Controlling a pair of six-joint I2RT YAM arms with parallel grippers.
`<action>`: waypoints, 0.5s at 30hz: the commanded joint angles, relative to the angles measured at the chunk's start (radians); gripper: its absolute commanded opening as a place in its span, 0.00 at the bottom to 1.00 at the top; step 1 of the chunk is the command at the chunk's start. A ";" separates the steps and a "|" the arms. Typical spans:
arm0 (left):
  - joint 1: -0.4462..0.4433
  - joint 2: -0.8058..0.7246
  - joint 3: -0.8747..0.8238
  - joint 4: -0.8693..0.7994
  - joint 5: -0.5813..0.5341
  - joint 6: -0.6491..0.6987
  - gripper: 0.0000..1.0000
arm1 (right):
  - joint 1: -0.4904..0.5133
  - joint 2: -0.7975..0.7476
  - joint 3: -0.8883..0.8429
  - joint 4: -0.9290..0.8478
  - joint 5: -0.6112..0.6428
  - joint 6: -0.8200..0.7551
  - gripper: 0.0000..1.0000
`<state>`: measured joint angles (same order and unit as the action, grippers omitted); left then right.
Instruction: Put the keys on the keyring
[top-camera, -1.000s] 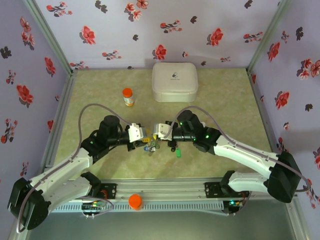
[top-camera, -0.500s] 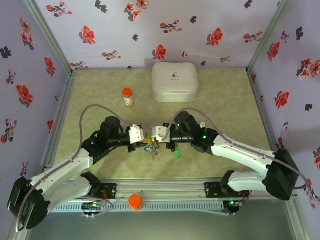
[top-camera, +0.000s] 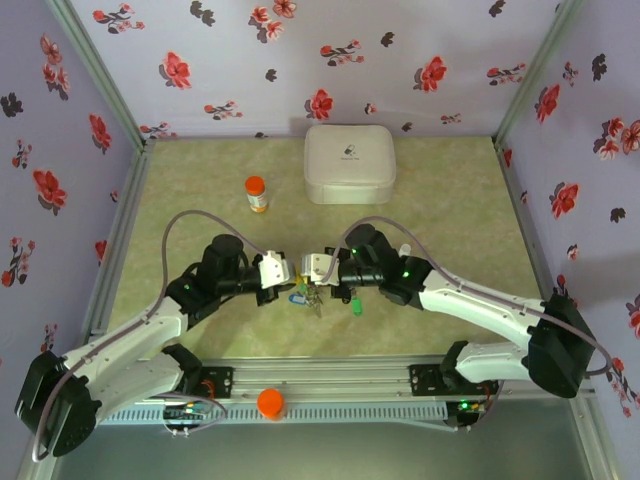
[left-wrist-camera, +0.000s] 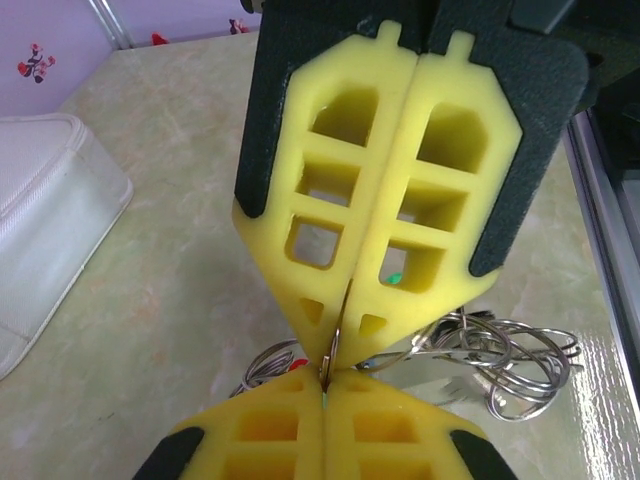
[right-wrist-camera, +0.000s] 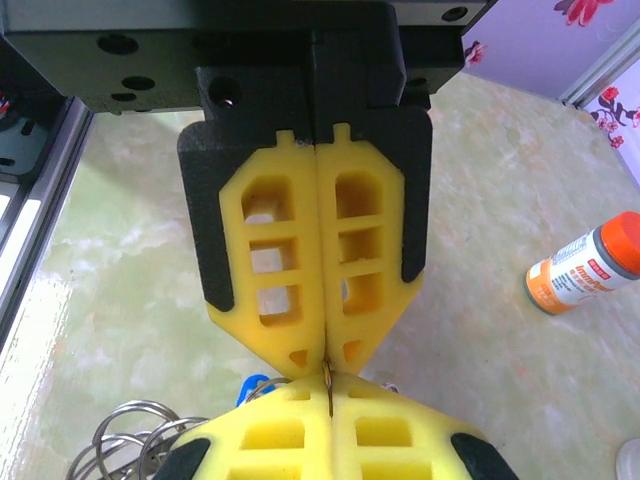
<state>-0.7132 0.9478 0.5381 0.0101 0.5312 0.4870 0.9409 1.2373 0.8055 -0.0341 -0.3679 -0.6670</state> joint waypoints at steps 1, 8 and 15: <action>-0.033 0.001 -0.004 0.052 -0.002 0.053 0.00 | 0.014 0.001 -0.014 0.025 0.030 -0.009 0.10; -0.061 0.003 -0.013 0.026 -0.052 0.114 0.00 | -0.003 -0.039 -0.047 0.018 0.076 -0.016 0.32; -0.075 -0.002 -0.037 0.057 -0.066 0.116 0.00 | -0.035 -0.103 -0.130 0.009 -0.010 -0.033 0.35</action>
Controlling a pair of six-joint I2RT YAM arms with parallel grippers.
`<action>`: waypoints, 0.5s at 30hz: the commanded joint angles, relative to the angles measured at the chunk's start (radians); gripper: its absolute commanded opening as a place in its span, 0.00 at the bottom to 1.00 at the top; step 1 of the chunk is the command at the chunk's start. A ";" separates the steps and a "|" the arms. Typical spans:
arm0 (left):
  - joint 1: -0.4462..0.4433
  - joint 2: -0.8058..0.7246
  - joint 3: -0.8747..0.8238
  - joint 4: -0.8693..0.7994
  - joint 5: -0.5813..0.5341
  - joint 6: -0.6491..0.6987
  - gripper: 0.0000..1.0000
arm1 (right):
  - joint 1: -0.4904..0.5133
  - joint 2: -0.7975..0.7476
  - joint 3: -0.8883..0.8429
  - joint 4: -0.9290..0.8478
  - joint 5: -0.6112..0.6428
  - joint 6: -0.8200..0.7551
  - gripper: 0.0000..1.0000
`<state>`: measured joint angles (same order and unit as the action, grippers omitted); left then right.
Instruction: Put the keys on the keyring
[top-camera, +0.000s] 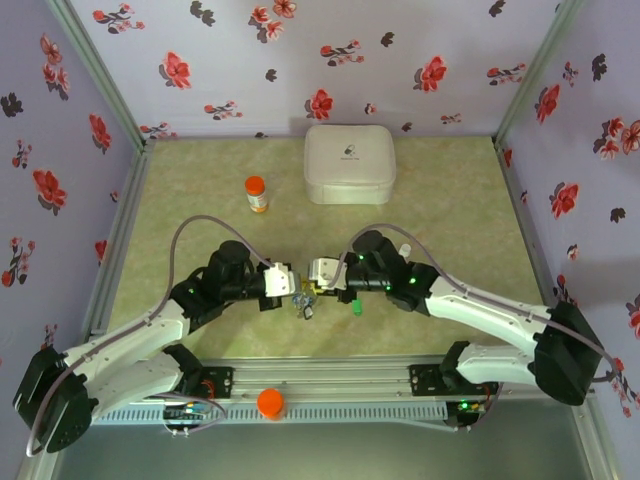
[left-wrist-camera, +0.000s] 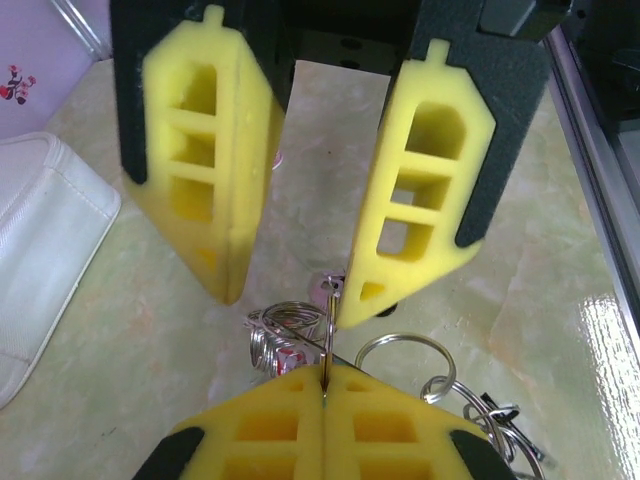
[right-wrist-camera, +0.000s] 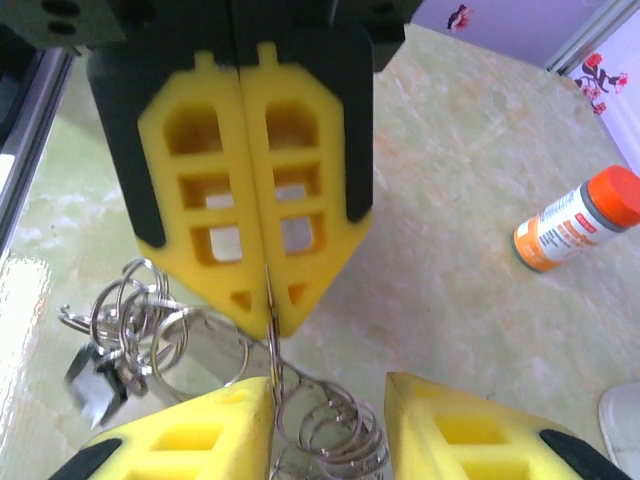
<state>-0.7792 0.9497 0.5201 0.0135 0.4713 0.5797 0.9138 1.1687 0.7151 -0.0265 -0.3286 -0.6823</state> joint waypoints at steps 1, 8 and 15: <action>-0.011 -0.004 -0.024 0.059 -0.007 0.023 0.00 | -0.008 -0.038 -0.052 0.019 -0.053 -0.012 0.34; -0.020 -0.006 -0.022 0.057 -0.018 0.043 0.00 | -0.008 -0.042 -0.071 0.072 -0.073 0.004 0.24; -0.030 -0.010 -0.023 0.056 -0.020 0.040 0.00 | -0.006 -0.028 -0.078 0.124 -0.073 0.028 0.21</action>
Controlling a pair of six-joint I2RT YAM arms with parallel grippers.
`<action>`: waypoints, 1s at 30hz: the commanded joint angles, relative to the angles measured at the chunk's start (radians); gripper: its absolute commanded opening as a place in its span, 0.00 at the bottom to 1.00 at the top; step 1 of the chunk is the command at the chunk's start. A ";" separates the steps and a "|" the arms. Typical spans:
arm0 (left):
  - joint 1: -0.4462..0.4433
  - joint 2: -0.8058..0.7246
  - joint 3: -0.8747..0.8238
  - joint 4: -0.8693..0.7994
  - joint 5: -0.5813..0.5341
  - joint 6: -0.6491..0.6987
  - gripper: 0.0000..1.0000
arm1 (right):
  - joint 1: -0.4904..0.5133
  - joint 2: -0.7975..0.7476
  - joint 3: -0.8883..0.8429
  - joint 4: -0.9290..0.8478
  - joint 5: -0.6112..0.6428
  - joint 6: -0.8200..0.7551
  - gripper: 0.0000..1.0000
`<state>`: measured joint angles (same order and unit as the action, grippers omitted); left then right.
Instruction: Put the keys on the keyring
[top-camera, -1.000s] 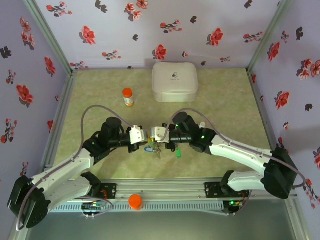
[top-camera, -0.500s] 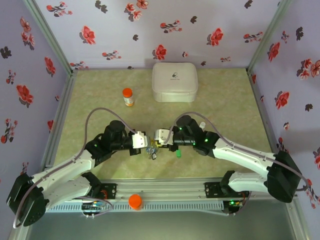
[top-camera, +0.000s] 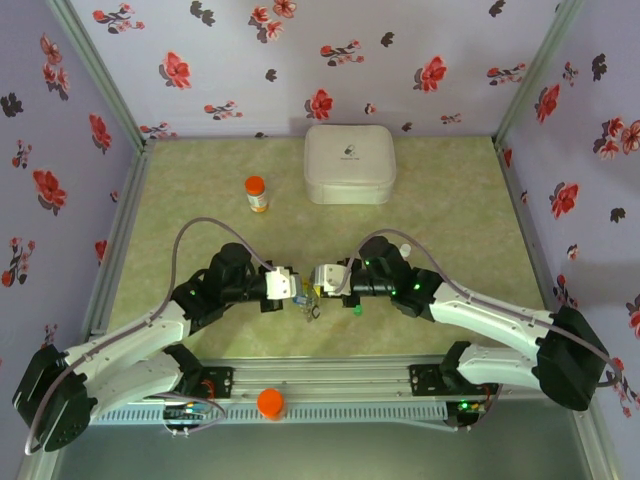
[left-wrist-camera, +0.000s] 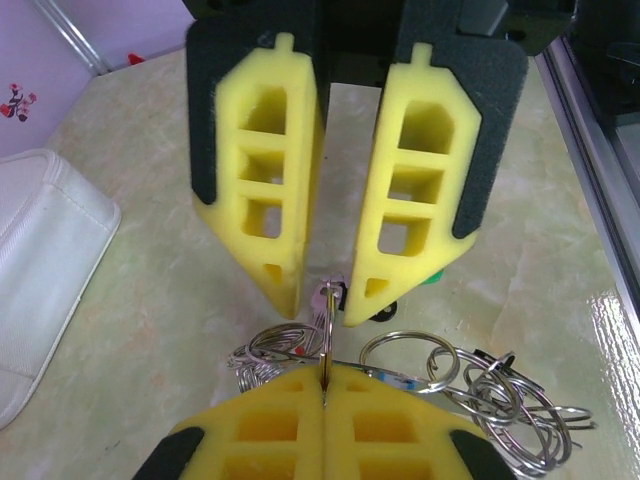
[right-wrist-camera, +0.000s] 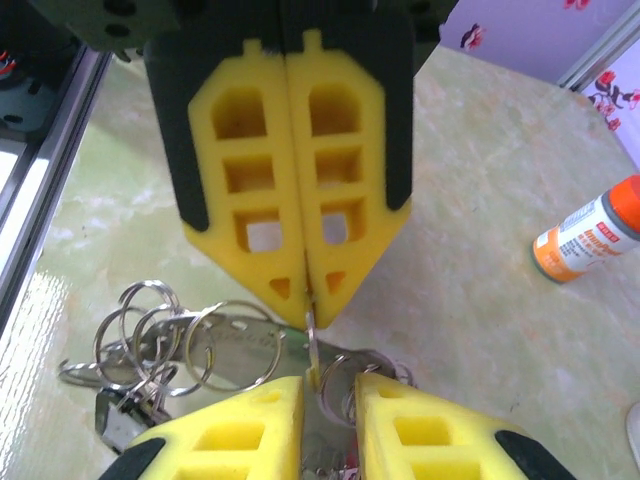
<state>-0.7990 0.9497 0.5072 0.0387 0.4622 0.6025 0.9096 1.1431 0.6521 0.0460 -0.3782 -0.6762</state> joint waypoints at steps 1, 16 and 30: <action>-0.011 -0.011 -0.009 0.032 -0.011 0.017 0.00 | -0.002 0.002 -0.015 0.054 -0.020 0.023 0.21; -0.024 -0.014 -0.019 0.070 -0.056 -0.003 0.18 | 0.012 0.023 0.010 0.040 -0.043 0.018 0.00; -0.031 -0.014 -0.011 0.041 -0.063 0.006 0.00 | 0.026 0.033 0.012 0.063 -0.025 0.056 0.07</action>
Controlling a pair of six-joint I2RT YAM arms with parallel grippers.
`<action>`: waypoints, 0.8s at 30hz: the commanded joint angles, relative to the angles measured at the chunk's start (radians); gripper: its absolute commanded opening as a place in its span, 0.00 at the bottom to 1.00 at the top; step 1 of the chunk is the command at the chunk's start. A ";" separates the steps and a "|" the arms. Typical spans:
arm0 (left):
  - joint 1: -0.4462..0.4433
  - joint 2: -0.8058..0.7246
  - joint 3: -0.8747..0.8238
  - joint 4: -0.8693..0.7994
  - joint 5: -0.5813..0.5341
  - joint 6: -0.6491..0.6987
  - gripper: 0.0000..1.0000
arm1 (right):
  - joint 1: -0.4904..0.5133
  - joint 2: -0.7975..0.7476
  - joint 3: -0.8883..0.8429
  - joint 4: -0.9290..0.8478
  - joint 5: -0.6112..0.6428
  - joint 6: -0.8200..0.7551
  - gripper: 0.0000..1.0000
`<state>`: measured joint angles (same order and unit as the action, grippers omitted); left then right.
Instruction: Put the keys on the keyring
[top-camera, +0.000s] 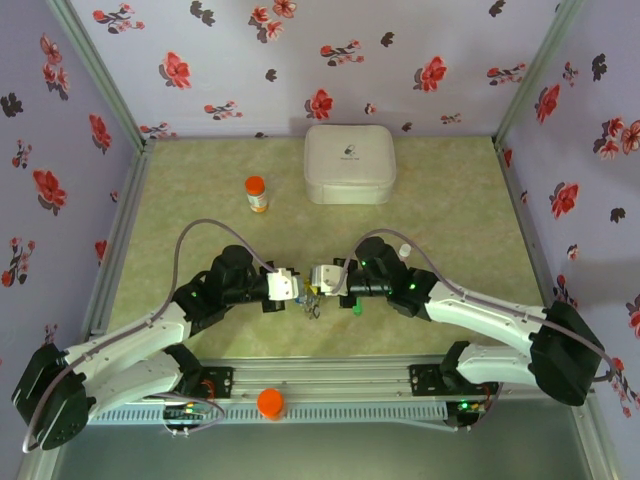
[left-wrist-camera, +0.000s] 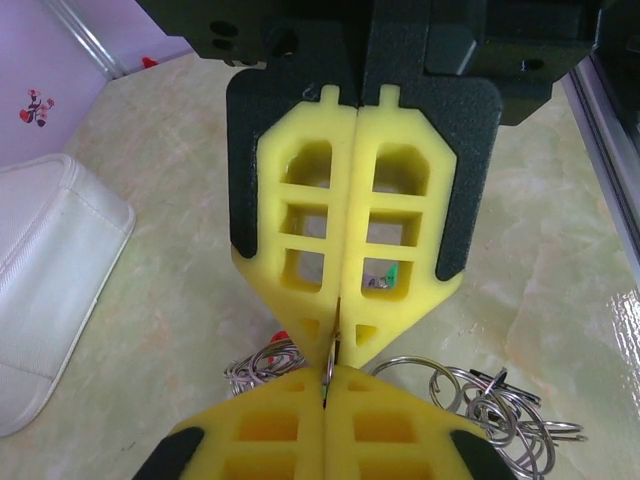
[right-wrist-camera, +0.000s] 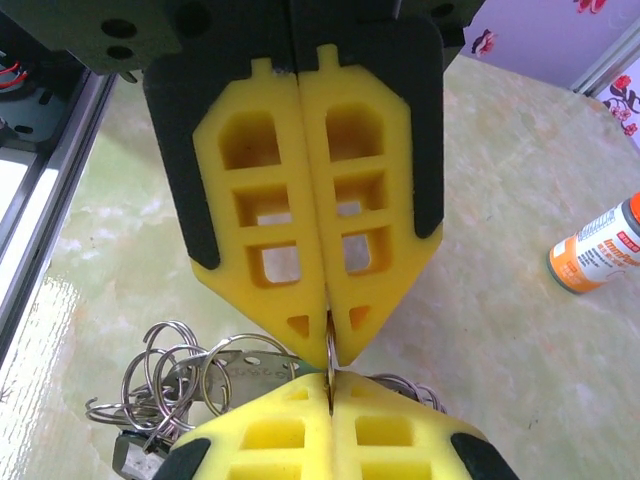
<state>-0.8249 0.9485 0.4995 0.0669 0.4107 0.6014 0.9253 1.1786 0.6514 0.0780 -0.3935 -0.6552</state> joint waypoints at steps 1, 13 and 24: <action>-0.006 -0.016 -0.003 0.013 -0.019 0.011 0.00 | 0.011 -0.016 0.001 0.040 0.010 0.051 0.17; -0.064 -0.079 -0.093 0.232 -0.224 0.169 0.00 | -0.023 -0.210 -0.085 -0.077 0.484 0.726 0.40; -0.086 -0.093 -0.050 0.139 -0.281 0.101 0.00 | -0.024 -0.095 0.023 -0.397 0.598 1.177 0.37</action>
<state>-0.9031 0.8768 0.4107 0.2142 0.1562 0.7341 0.9073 1.0630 0.6212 -0.1936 0.1604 0.3794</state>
